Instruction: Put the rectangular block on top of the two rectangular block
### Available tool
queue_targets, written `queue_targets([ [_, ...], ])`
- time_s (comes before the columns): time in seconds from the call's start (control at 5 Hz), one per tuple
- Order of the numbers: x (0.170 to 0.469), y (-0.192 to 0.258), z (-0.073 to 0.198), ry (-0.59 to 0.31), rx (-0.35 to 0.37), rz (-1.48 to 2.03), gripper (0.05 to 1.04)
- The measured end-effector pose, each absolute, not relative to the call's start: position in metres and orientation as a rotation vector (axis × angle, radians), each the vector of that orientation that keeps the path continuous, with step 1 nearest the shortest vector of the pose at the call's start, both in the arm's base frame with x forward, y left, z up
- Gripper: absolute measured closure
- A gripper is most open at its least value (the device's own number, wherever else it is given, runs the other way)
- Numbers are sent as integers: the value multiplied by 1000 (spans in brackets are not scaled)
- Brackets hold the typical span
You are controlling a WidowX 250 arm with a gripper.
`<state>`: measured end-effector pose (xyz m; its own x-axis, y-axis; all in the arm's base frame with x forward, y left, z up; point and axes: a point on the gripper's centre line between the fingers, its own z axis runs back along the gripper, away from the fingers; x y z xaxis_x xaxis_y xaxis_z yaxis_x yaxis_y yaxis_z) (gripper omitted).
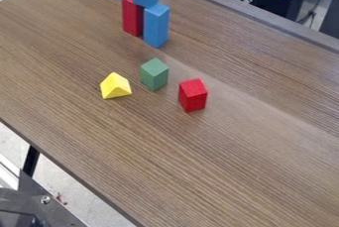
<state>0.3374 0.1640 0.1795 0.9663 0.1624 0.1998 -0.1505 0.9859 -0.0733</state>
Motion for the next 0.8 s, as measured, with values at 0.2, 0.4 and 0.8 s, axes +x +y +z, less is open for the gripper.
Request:
queue_targets([
  [0.2,357,168,231,-241,-52,145,490],
  [0.4,378,171,233,-152,-27,124,490],
  [0.8,404,147,211,-30,-57,-7,490],
])
